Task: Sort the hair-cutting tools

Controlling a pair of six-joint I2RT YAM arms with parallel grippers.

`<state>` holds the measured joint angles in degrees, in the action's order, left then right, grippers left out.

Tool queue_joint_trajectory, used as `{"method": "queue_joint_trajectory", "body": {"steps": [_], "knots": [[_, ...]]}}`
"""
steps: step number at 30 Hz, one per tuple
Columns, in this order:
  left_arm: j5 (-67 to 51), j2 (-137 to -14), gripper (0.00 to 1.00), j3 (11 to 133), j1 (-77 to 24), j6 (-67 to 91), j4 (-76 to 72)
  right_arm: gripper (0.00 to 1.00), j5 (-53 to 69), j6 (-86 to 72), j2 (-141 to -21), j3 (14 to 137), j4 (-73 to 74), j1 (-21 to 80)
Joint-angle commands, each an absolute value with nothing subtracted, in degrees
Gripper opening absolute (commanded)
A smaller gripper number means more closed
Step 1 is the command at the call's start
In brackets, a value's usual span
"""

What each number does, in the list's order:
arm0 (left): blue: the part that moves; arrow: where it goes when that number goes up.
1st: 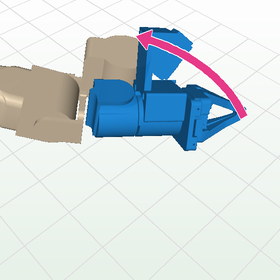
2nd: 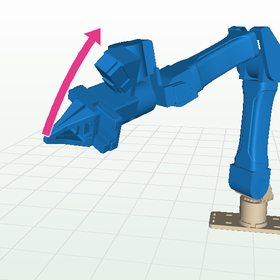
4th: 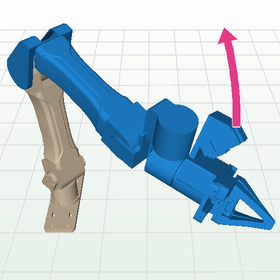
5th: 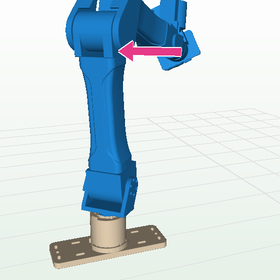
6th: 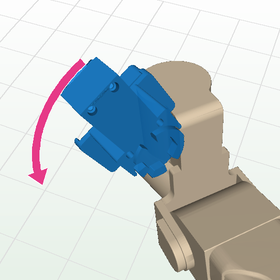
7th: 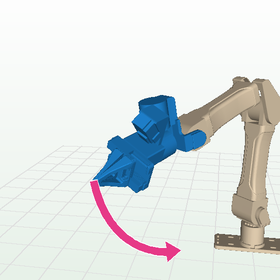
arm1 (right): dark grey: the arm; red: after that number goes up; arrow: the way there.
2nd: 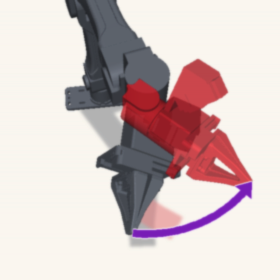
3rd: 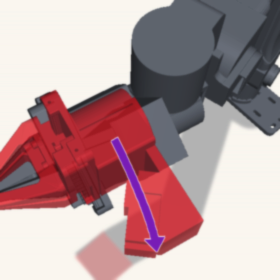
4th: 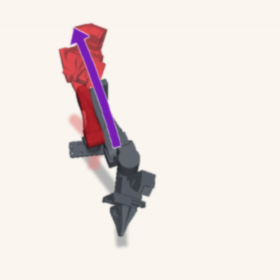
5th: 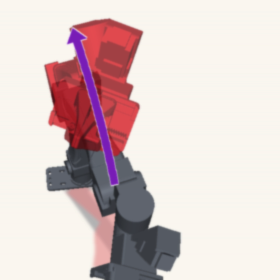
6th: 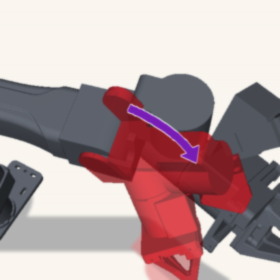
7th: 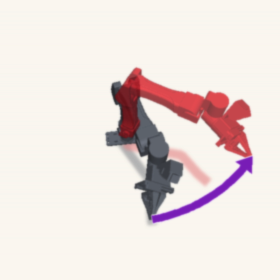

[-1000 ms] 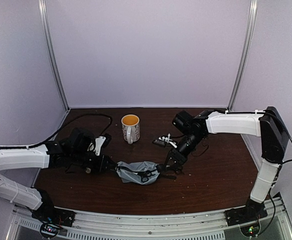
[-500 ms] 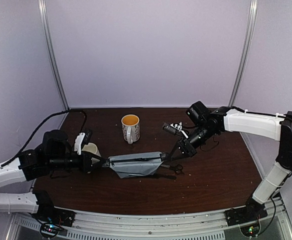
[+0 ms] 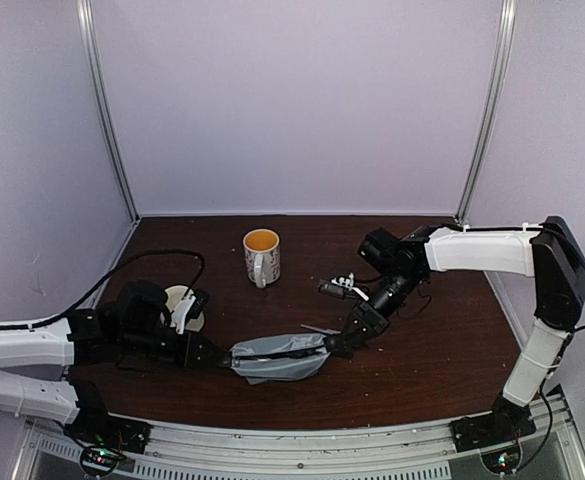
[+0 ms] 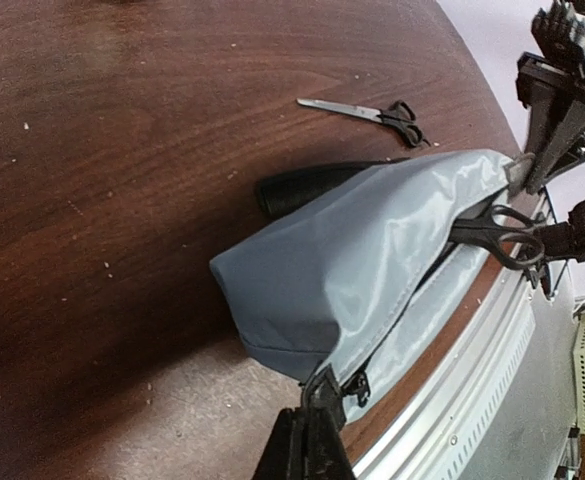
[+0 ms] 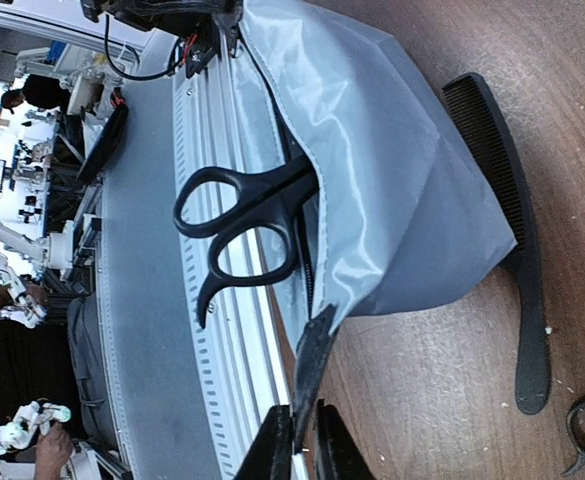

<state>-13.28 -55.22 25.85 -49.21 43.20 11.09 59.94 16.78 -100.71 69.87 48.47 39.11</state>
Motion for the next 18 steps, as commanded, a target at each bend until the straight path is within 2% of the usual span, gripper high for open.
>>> {"method": "queue_joint_trajectory", "body": {"steps": [1,3,8,11,14,18], "knots": [[-15.17,-52.57,0.00,27.80,-50.49,44.31,9.97,0.24,52.05,18.42,-96.35,70.27,49.70,38.50],[-14.97,-52.78,0.00,27.62,-50.45,45.10,9.43,0.35,47.68,20.91,-94.45,71.75,51.17,38.32],[-14.34,-56.49,0.00,27.24,-50.46,48.43,4.37,0.45,36.15,27.61,-89.37,76.01,53.96,39.41],[-13.46,-58.09,0.00,28.37,-50.47,48.74,4.00,0.48,31.99,32.10,-86.01,76.86,55.72,43.44],[-13.21,-58.49,0.00,28.98,-50.53,48.87,3.60,0.49,20.13,33.13,-84.51,75.94,52.70,51.61],[-12.82,-58.25,0.00,28.97,-50.52,49.28,3.31,0.47,10.80,34.24,-90.35,81.19,55.03,58.98]]}}
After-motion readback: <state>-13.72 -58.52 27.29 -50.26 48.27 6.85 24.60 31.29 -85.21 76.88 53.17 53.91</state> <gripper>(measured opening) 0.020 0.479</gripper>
